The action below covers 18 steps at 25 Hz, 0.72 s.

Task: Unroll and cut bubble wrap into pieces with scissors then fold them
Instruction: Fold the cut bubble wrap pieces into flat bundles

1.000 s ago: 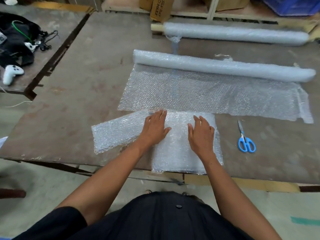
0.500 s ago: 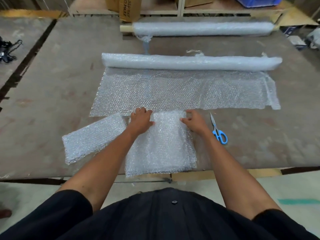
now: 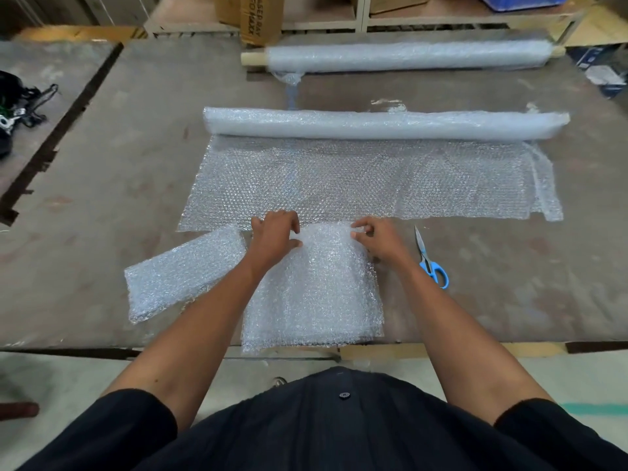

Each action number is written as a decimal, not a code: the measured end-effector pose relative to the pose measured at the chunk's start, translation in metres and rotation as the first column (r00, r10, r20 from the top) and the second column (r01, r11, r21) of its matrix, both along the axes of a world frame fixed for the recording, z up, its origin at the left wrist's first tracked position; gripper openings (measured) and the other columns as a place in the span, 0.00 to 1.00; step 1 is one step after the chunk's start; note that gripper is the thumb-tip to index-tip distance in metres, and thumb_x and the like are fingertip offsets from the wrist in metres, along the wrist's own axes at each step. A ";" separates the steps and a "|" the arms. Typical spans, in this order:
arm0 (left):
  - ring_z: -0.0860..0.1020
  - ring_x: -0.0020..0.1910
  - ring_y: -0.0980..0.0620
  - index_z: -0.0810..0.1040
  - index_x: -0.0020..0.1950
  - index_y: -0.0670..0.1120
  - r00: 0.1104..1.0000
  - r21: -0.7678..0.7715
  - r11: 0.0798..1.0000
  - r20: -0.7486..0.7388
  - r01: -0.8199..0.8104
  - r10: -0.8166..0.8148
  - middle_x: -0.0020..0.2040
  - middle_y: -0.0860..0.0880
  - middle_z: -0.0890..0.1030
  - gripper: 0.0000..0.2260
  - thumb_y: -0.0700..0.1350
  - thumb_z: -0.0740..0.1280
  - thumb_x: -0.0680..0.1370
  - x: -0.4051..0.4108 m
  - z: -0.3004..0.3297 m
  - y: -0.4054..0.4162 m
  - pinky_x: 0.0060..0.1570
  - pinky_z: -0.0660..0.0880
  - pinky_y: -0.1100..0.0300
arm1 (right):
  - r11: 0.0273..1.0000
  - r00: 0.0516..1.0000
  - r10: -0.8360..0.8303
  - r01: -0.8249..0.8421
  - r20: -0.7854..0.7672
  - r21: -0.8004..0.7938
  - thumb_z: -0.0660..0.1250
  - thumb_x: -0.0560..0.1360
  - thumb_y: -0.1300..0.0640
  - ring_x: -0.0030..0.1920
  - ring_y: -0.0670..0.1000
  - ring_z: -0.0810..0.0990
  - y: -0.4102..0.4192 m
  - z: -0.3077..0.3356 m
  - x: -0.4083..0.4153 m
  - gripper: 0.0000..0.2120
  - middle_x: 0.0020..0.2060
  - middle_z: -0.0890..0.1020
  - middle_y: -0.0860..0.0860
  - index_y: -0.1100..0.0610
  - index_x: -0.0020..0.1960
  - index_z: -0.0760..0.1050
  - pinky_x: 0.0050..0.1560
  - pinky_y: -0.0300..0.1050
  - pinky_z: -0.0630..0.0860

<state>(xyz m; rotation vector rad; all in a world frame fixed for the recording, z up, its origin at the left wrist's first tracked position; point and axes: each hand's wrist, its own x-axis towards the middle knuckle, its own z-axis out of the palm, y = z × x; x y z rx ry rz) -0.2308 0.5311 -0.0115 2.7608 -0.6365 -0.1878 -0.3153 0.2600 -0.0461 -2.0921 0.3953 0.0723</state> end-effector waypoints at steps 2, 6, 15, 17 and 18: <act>0.78 0.58 0.49 0.77 0.51 0.55 0.999 0.027 1.000 0.043 0.003 -0.004 0.54 0.55 0.80 0.11 0.54 0.78 0.76 -0.004 0.002 0.000 0.61 0.64 0.45 | 1.000 1.000 -0.010 0.010 0.001 -0.020 0.77 0.78 0.56 0.38 0.46 0.78 0.002 0.005 0.001 0.07 0.42 0.82 0.49 0.55 0.55 0.84 0.40 0.43 0.73; 0.76 0.69 0.48 0.76 0.68 0.54 0.996 -0.011 1.000 0.088 0.016 -0.015 0.71 0.51 0.76 0.19 0.53 0.76 0.79 -0.016 -0.007 -0.002 0.65 0.65 0.43 | 0.982 0.997 -0.003 0.017 0.073 -0.190 0.78 0.77 0.56 0.49 0.45 0.75 0.006 0.011 -0.004 0.04 0.50 0.77 0.48 0.52 0.50 0.83 0.53 0.39 0.71; 0.71 0.75 0.53 0.78 0.71 0.59 0.967 -0.135 0.960 0.106 0.245 -0.232 0.74 0.55 0.74 0.17 0.53 0.72 0.82 -0.034 -0.004 -0.051 0.64 0.60 0.49 | 0.935 0.927 0.119 0.016 0.356 -0.353 0.71 0.79 0.48 0.58 0.48 0.77 0.024 0.011 -0.028 0.04 0.53 0.82 0.38 0.43 0.51 0.76 0.63 0.60 0.68; 0.75 0.67 0.53 0.83 0.59 0.57 0.963 -0.089 0.963 0.120 0.253 -0.242 0.64 0.58 0.80 0.08 0.56 0.71 0.82 -0.029 0.000 -0.057 0.59 0.59 0.49 | 0.970 0.934 0.102 -0.017 0.343 -0.242 0.69 0.80 0.48 0.51 0.44 0.80 0.025 0.012 -0.029 0.04 0.47 0.82 0.38 0.43 0.52 0.73 0.62 0.63 0.75; 0.76 0.64 0.53 0.82 0.56 0.57 0.959 -0.066 0.963 0.128 0.262 -0.252 0.61 0.58 0.81 0.07 0.57 0.71 0.81 -0.027 0.003 -0.059 0.57 0.59 0.49 | 0.986 0.940 0.083 -0.029 0.330 -0.164 0.69 0.81 0.50 0.49 0.44 0.81 0.025 0.014 -0.030 0.04 0.46 0.83 0.40 0.45 0.53 0.74 0.59 0.59 0.77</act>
